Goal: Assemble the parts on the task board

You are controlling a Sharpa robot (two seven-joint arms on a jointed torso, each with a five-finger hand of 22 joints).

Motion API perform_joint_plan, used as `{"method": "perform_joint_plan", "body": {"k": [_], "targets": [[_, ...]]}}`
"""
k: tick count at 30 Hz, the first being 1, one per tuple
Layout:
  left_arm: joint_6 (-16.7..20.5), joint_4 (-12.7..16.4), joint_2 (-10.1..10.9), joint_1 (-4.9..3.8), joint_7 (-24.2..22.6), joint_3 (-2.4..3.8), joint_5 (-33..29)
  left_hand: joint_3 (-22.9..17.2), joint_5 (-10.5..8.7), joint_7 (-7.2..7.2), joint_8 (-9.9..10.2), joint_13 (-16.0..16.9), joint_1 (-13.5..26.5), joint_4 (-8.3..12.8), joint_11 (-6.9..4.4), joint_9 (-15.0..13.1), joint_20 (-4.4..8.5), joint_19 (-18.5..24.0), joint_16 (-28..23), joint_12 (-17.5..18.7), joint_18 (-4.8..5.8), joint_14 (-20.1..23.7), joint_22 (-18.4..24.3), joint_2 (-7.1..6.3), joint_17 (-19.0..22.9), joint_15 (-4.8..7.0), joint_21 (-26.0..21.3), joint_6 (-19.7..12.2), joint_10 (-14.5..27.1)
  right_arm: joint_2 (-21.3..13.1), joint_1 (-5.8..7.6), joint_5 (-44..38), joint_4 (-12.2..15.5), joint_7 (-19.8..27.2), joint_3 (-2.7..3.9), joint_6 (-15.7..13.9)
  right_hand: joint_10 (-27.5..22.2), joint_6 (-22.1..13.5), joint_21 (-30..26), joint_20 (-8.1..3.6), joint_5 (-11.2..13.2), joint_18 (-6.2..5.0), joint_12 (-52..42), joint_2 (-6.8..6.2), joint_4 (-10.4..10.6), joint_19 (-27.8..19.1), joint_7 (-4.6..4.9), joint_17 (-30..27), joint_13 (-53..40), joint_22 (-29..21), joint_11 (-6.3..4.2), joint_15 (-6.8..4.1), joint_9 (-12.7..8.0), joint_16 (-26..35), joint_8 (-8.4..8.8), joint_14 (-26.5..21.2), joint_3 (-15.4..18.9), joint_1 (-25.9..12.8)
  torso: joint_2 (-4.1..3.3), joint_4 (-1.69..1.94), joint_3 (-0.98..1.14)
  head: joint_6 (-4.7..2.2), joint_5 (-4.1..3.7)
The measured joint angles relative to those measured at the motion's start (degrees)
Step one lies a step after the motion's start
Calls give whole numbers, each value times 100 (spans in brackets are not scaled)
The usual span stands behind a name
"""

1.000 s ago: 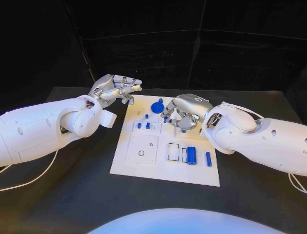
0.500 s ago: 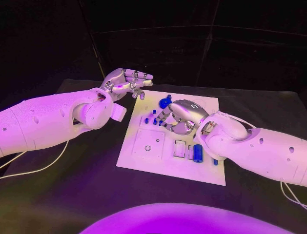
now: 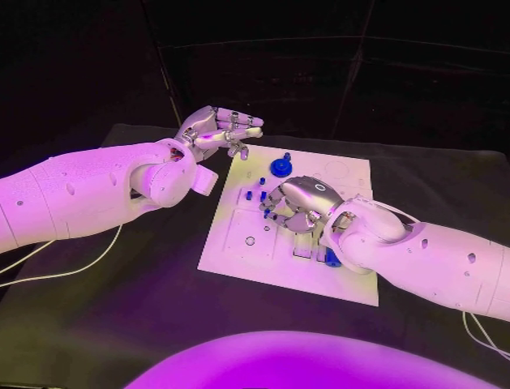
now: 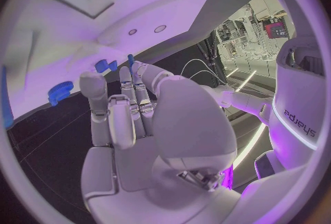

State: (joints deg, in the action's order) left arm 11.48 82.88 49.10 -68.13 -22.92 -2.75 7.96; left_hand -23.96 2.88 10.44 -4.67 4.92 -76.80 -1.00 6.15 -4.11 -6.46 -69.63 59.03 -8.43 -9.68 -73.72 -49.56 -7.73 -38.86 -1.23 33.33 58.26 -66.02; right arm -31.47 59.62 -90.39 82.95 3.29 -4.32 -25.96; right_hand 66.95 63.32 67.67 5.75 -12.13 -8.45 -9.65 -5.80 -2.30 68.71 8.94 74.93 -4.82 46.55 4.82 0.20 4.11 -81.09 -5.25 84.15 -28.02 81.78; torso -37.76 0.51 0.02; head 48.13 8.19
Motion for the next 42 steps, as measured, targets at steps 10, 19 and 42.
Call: {"method": "perform_joint_plan", "body": {"k": [10, 19, 42], "targets": [[-3, 3, 0, 0, 2, 0, -1, 0, 0, 0, 0, 6, 0, 0, 0, -1, 0, 0, 0, 0, 0, 0, 4, 0, 7, 0, 0, 0, 0, -33, -24, -99, -38, -16, -146, 111, 0, -1, 0, 0, 0, 0, 0, 24, 0, 0, 0, -1, 7, 0, 0, 0, -3, 0, 0, 0, 0, -24, 2, -2, 2, 18, 34], [-8, 6, 3, -1, 2, 0, -1, 0, 0, 0, 0, 6, 0, 0, 0, -1, 0, 0, 0, 0, 0, 0, 4, 0, 6, 0, 0, 0, 0, -42, -20, -162, -26, -25, -154, 115, 0, -2, 22, 0, 0, -1, 0, 24, 0, 0, 0, -1, 8, 6, 0, 0, -8, 0, 1, 0, 0, -24, 1, -2, 4, 20, 39], [-18, 13, 10, -1, 4, 0, -1, 0, 0, -1, 0, 5, 0, 0, 0, -1, 0, 0, 0, 0, 0, 0, 3, 0, 6, 0, 1, 0, 0, -28, -27, -209, 7, -27, -166, 91, 0, 10, 22, 0, 33, 0, 19, 41, 0, 0, 11, -2, 22, 22, 0, 0, -9, -24, 1, 0, 0, -83, -2, 0, -2, 65, 60]]}}
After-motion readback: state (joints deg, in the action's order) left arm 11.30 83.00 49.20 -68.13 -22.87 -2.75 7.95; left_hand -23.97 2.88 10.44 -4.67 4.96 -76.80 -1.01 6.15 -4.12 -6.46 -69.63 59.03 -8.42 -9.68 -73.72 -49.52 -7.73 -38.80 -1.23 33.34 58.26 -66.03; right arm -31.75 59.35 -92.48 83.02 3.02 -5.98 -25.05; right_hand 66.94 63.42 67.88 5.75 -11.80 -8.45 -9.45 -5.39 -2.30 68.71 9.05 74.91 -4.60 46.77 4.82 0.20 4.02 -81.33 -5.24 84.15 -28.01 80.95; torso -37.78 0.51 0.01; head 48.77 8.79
